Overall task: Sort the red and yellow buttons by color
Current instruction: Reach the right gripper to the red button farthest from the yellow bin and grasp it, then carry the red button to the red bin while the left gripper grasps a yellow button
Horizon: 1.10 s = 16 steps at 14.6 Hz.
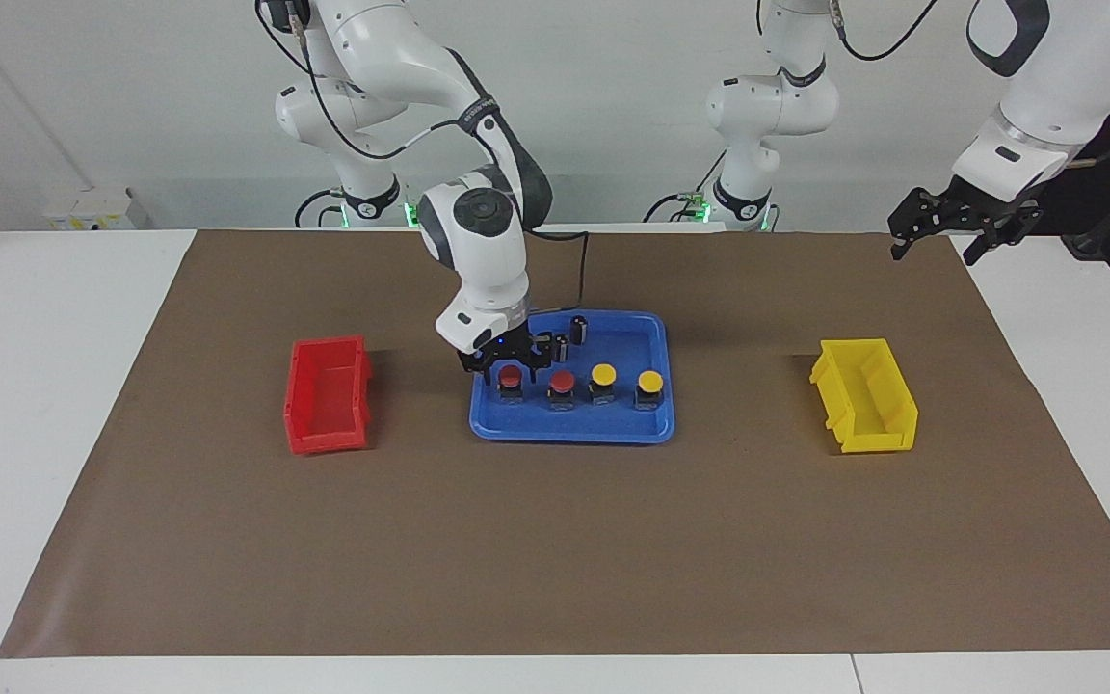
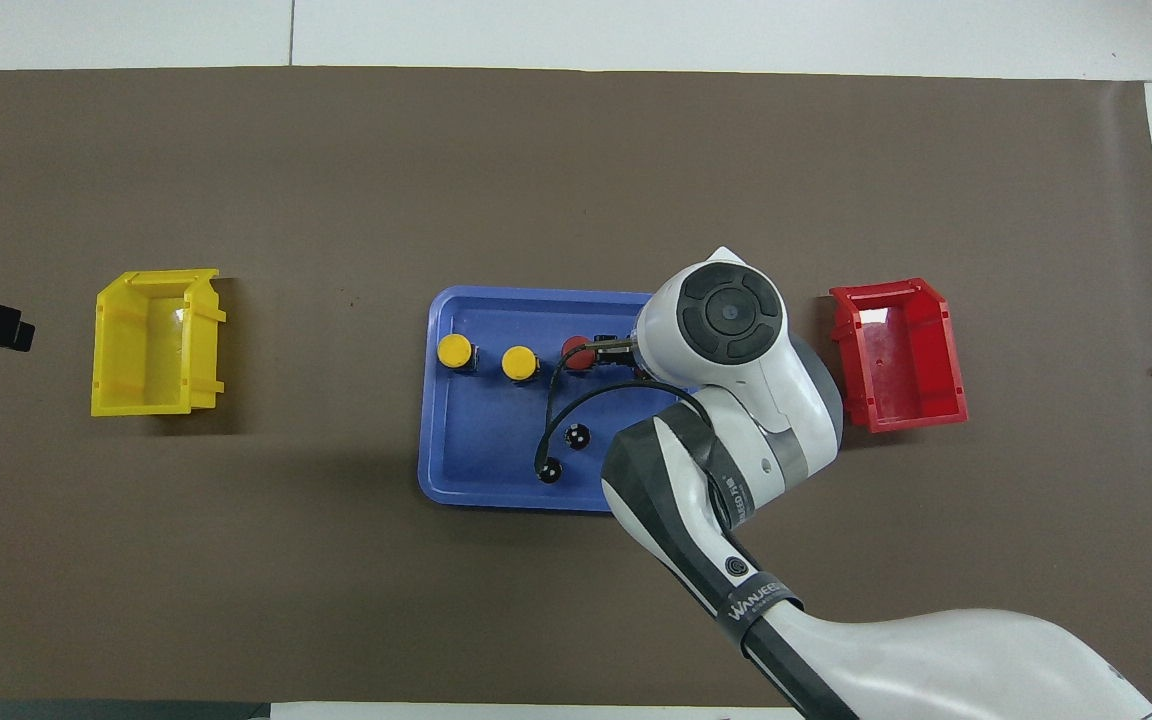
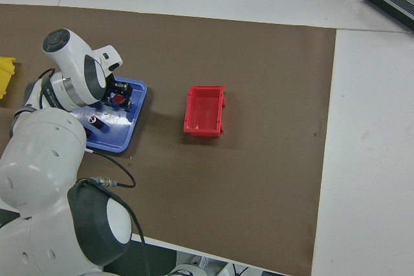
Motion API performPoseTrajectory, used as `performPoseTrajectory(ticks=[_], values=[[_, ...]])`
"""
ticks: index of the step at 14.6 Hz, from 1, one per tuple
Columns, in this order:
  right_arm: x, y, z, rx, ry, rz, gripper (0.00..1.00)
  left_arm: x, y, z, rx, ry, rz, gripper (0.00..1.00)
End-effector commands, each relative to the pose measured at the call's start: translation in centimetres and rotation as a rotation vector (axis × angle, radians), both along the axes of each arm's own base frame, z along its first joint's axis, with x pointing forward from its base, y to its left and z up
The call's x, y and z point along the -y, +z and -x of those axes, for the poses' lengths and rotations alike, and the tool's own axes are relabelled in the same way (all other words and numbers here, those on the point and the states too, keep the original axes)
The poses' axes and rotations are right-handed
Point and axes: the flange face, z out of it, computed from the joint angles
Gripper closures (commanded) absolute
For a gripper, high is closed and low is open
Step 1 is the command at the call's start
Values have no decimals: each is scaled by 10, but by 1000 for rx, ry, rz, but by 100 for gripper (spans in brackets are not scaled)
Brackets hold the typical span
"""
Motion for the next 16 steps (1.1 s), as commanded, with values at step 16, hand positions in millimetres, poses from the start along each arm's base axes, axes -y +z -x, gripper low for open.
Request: performPoseTrajectory(ticks=[16], values=[[209,124,-25,-139,99,42,71,298,-206,20,163,230,71,19]])
